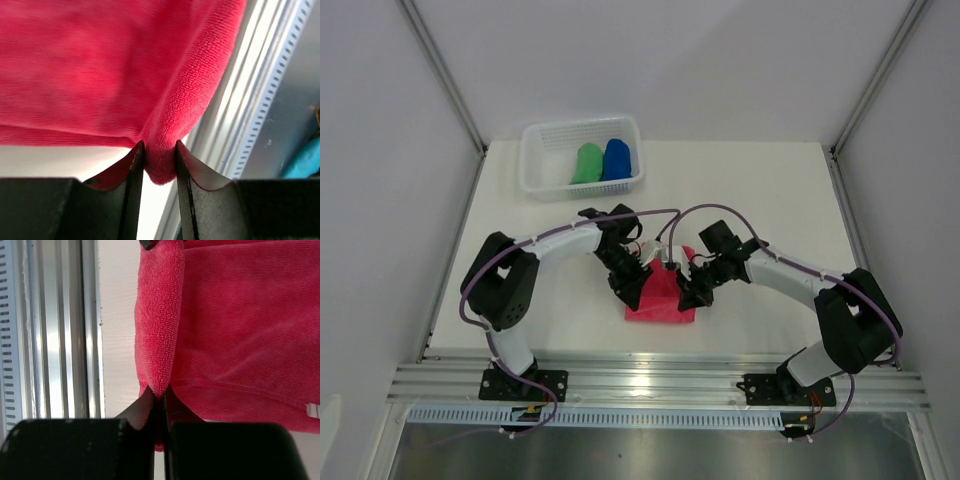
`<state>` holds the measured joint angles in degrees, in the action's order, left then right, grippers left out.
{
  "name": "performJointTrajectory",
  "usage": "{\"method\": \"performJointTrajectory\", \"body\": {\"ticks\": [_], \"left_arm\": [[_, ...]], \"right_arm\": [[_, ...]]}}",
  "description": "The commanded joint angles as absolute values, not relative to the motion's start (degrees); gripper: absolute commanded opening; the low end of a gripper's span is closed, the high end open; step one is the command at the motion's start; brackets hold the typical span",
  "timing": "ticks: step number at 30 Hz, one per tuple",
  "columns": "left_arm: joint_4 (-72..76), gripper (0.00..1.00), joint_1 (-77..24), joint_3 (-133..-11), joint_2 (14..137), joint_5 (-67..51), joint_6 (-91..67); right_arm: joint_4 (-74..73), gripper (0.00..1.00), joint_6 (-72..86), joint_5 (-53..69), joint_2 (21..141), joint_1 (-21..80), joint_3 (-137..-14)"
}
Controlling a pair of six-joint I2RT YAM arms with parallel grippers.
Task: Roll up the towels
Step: Fold the towel
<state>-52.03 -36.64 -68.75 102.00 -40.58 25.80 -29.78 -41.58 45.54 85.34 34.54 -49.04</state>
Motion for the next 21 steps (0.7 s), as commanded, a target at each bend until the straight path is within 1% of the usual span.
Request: {"method": "performJointTrajectory", "body": {"ticks": [1, 5, 7, 8, 11, 21], "left_arm": [[-52.0, 0.34, -34.8, -72.9, 103.3, -39.2, 25.9], [-53.8, 0.40, -34.3, -74.3, 104.0, -40.0, 27.5], [-54.0, 0.37, -34.4, -74.4, 104.1, -41.6, 27.7], [-54.2, 0.22, -34.3, -75.1, 104.0, -41.9, 27.5], [-53.4, 0.01, -33.3, -76.8, 102.7, -41.0, 25.8], [-53.3, 0.01, -28.7, -88.4, 104.7, -34.4, 22.5]], "right_arm": [[-31.7, 0.00, -40.2, 48.2, 87.9, 33.1, -53.7], [-32.2, 0.00, -40.4, 47.6, 88.0, 32.0, -54.2], [-31.8, 0.00, -39.6, 47.5, 87.5, 31.3, -54.5], [-31.9, 0.00, -39.6, 47.5, 87.4, 30.9, -55.1], [-32.2, 0.00, -39.3, 47.9, 86.9, 29.1, -57.3], [-37.8, 0.00, -40.7, 43.7, 95.4, 24.3, -71.2]]}}
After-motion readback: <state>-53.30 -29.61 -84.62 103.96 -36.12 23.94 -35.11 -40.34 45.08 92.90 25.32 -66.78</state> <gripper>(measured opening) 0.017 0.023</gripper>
